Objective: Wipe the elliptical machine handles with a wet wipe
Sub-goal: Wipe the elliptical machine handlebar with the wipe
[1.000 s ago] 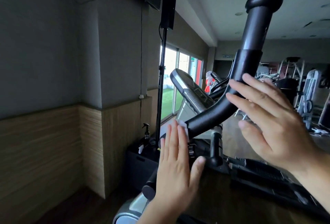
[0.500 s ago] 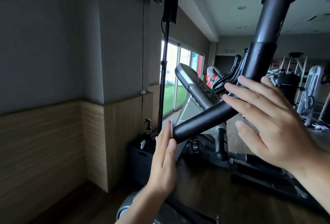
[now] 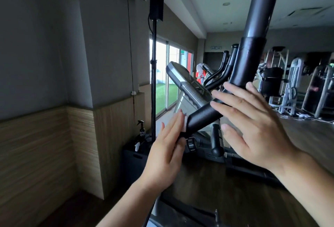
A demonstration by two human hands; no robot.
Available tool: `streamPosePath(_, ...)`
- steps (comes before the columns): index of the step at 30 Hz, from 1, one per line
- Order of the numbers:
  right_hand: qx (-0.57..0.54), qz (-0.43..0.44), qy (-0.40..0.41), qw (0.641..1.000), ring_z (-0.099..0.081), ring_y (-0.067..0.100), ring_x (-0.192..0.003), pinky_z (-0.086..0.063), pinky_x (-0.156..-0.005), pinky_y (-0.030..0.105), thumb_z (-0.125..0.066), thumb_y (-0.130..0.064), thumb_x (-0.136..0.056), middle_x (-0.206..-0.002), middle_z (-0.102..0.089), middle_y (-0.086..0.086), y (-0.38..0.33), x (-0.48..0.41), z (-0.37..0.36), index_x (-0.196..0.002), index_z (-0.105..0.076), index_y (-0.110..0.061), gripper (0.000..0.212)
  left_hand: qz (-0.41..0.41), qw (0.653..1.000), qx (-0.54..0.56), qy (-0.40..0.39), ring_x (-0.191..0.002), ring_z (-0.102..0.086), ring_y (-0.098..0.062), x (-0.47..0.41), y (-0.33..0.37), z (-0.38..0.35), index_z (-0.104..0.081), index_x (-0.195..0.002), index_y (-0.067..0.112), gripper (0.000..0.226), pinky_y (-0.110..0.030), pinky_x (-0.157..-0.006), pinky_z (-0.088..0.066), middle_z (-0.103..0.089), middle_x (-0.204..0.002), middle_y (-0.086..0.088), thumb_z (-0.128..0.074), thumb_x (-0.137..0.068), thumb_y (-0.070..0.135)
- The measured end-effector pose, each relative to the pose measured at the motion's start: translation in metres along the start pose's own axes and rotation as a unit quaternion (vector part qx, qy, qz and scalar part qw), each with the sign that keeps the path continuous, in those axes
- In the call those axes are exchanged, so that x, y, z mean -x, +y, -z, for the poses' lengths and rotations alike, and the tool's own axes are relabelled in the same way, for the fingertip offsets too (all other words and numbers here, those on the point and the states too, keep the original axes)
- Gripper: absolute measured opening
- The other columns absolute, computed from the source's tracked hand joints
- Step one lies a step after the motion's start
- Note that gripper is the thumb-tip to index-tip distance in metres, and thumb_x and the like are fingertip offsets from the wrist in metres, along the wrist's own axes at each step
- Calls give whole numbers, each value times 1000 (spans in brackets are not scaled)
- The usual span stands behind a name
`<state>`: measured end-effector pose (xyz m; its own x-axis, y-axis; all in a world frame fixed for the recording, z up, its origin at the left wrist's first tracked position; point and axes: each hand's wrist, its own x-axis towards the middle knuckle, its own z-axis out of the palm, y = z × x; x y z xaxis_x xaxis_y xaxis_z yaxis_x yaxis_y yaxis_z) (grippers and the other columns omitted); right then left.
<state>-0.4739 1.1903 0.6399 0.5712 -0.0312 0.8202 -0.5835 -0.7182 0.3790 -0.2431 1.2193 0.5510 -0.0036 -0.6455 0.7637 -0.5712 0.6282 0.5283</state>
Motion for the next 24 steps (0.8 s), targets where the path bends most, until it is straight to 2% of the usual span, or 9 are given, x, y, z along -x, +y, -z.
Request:
streamPosePath(4, 12, 4, 4, 1000, -48, 33, -146, -27, -125, 60, -63, -10, -90, -146, -62, 11, -1, 3, -1, -129, -72, -3, 41, 48, 995, 11, 90, -147, -38, 2, 9, -13, -1, -43, -151, 32, 53, -42, -131, -11, -48, -154, 18, -51, -101, 17)
streamPosePath(6, 5, 4, 24, 1000, -53, 34, -141, -32, -123, 60, -65, -8, -89, -140, -66, 13, -7, 2, 0, -125, -74, -2, 38, 43, 991, -3, 123, -140, -49, 1, 3, -6, 0, -58, -143, 26, 43, -42, -129, -19, -57, -147, 15, -58, -102, 14)
streamPosePath(10, -93, -27, 62, 993, -65, 29, -124, -50, -111, 41, -69, -2, -88, -129, -72, 14, -44, 6, -13, -124, -73, 2, 36, 52, 974, 26, 220, -124, -62, -6, 5, 16, 3, -74, -124, 20, 29, -24, -106, -48, -68, -127, 7, -64, -98, 15)
streamPosePath(13, -141, -98, 46, 984, -67, 22, -126, -51, -111, 30, -65, -11, -94, -140, -67, 12, -82, 15, -36, -138, -64, 0, 46, 95, 958, 119, 242, -109, -66, -14, 19, 38, 6, -78, -117, 25, 26, -16, -92, -51, -70, -107, 3, -67, -95, 16)
streamPosePath(18, -237, -191, 108, 946, -69, 13, -123, -52, -106, 22, -62, -15, -100, -137, -69, 10, -113, 23, -59, -141, -61, 2, 44, 118, 961, 194, 160, -104, -70, -24, 33, 63, 5, -81, -106, 35, 21, -55, -92, -55, -75, -102, 3, -60, -102, 35)
streamPosePath(19, -250, -220, 134, 933, -69, 5, -120, -53, -103, 17, -64, -15, -101, -135, -70, 2, -116, 25, -59, -139, -63, -1, 41, 113, 962, 197, 148, -104, -70, -25, 33, 65, 6, -82, -104, 34, 27, -60, -91, -54, -75, -103, 2, -56, -101, 41)
streamPosePath(21, -281, -314, 190, 887, -69, -9, -112, -53, -95, 11, -64, -13, -100, -125, -71, -15, -116, 31, -57, -133, -70, -13, 33, 80, 980, 133, 125, -104, -68, -22, 28, 64, 9, -82, -102, 33, 36, -56, -92, -52, -75, -101, 4, -49, -99, 47)
streamPosePath(22, -311, -388, 215, 840, -70, -9, -109, -55, -95, 14, -64, -13, -100, -119, -73, -22, -113, 35, -57, -129, -72, -23, 31, 59, 987, 90, 117, -105, -66, -21, 23, 62, 12, -82, -101, 32, 38, -50, -92, -51, -74, -100, 6, -47, -100, 46)
streamPosePath(24, -398, -533, 244, 706, -75, 3, -107, -59, -101, 34, -69, -23, -98, -111, -78, -23, -107, 40, -59, -118, -74, -43, 29, 30, 993, 31, 109, -111, -63, -18, 4, 54, 19, -81, -105, 28, 37, -41, -96, -49, -72, -104, 11, -46, -102, 42)
